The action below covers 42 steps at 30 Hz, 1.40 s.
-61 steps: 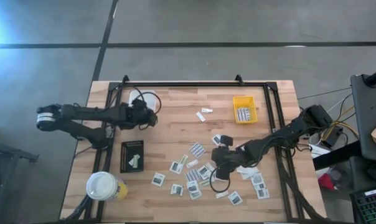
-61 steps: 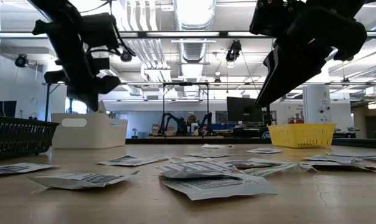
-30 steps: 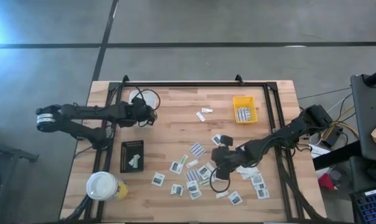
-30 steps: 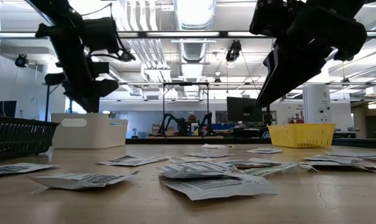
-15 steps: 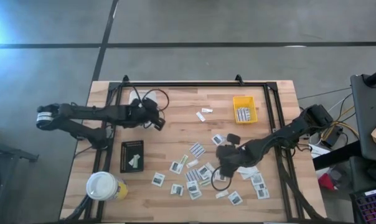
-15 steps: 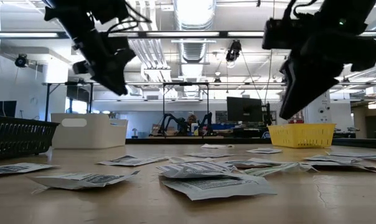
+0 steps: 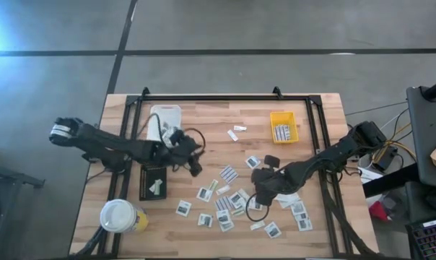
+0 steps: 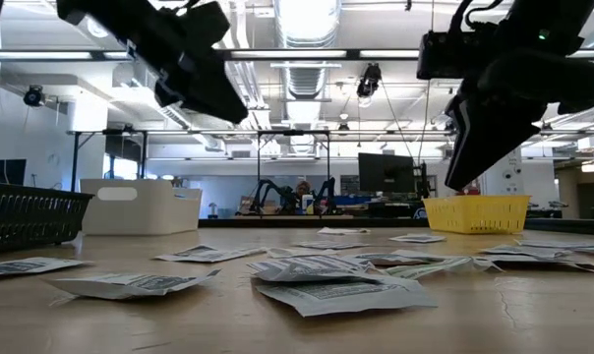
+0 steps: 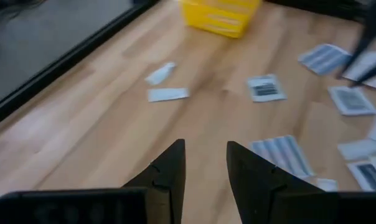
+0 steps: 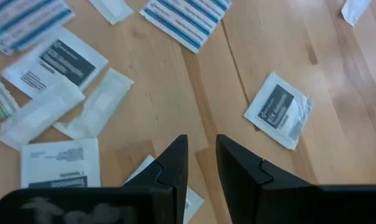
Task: Pick & Place First Aid Supplies
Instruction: Put the blue bandage pack into the yellow bin
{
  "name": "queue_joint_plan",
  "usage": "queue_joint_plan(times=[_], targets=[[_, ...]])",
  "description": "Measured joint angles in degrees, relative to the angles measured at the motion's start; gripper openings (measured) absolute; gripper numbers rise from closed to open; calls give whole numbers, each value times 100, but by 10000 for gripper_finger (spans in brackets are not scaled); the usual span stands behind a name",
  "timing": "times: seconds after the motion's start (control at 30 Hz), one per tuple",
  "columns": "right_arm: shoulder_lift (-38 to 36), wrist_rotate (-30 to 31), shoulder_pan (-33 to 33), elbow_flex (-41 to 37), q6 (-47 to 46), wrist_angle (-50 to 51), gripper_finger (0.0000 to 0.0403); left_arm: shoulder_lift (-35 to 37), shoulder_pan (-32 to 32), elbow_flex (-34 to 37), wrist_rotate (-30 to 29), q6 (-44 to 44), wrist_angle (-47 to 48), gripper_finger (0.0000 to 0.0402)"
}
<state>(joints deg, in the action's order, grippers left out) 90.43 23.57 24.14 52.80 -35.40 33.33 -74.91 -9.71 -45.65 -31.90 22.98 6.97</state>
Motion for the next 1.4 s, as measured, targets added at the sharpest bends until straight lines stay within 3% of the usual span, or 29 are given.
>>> queue_joint_plan(times=[0.4, 0.63, 0.8, 1.4], targets=[[0, -2, 0, 0, 1437, -634, 94, -1483, -206, 0, 142, -537, -1488, 110], [104, -2, 0, 0, 2349, -983, 118, -1962, -211, 2, 158, -749, -1960, 110], [544, -97, 27, 0, 3070, -1449, 129, -2186, -208, 2, 483, -1072, -2340, 110], [1445, 417, 22, 448, 4294, -1604, 116, -3142, -61, -686, 714, -1388, -2117, 110]])
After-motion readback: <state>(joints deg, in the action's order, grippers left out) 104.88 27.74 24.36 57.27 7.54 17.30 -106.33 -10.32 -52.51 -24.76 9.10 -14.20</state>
